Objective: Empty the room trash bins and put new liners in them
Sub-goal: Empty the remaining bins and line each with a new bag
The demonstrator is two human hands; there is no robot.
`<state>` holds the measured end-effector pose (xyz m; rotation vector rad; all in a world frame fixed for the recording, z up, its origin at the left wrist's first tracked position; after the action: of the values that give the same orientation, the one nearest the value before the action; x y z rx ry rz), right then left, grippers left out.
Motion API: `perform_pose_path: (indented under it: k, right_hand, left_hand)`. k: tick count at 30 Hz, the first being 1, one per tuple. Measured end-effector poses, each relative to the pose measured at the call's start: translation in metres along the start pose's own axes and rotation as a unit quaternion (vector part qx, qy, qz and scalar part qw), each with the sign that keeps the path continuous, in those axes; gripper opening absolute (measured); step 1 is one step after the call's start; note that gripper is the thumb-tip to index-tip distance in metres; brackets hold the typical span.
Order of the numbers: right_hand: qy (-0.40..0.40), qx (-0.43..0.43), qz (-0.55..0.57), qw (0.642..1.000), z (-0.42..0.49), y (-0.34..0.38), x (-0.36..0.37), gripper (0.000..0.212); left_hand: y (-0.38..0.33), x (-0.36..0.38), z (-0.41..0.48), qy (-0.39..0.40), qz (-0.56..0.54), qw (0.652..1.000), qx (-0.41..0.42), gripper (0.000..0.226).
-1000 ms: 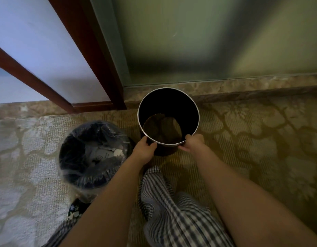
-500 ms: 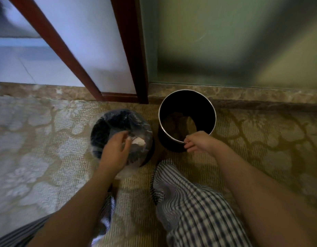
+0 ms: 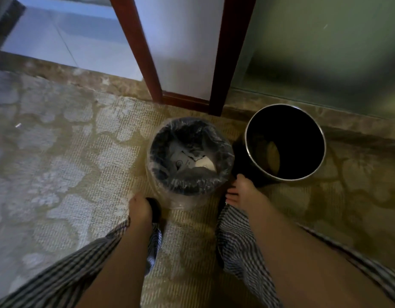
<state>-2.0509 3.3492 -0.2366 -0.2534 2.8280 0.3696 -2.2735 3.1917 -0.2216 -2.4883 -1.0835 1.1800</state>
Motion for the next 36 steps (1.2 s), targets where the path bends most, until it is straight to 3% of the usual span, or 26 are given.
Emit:
perform_pose_path:
  k: [4,9,13,17,19,20,25,30,36]
  right_hand:
    - [0.035,0.024,-0.003,0.999,0.015,-0.018,0.023,0.049]
    - [0.063,0.030,0.096,0.993,0.013,-0.011,0.037,0.019]
    - [0.023,0.059,0.158,0.985,0.016,-0.011,0.031,0.028]
    - [-0.046,-0.009,0.118,0.992,0.010,0.002,0.017,0.020]
    - [-0.089,-0.031,0.135,0.986,-0.004,0.011,0.010,0.005]
    - [-0.111,-0.048,0.139,0.983,-0.014,0.017,0.005,0.010]
    - [-0.192,-0.234,0.038,0.952,-0.063,0.059,-0.010,0.018]
    - [-0.187,-0.364,-0.029,0.912,-0.125,0.092,-0.023,0.026]
    - [-0.103,-0.429,-0.045,0.896,-0.173,0.096,-0.036,0.033]
  left_hand:
    - [0.015,0.034,0.025,0.083,-0.030,0.990,-0.114,0.071]
    - [0.011,0.050,0.023,0.135,-0.111,0.974,-0.142,0.063]
    - [0.008,0.043,0.035,0.141,-0.191,0.956,-0.174,0.060]
    - [-0.019,0.025,0.013,0.136,-0.173,0.972,-0.085,0.047]
    - [-0.030,0.012,0.005,0.072,-0.151,0.985,-0.048,0.026]
    - [-0.037,0.004,0.003,0.039,-0.134,0.990,-0.021,0.021]
    - [-0.082,-0.032,-0.020,-0.022,-0.115,0.988,0.102,0.030]
    - [-0.121,-0.067,-0.051,-0.038,-0.081,0.963,0.255,0.030]
    - [-0.149,-0.089,-0.121,0.007,-0.049,0.906,0.420,0.040]
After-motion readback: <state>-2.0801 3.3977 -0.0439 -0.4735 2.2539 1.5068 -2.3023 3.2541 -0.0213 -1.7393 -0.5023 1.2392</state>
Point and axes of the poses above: each hand's wrist, its own z-axis towards the middle knuckle, its own x-axis out of the palm, y = z × x, the point moved 6 cm from there along z, towards the middle knuckle, and after that the axes turned 12 degrees about -y, right-handed, at the moved point
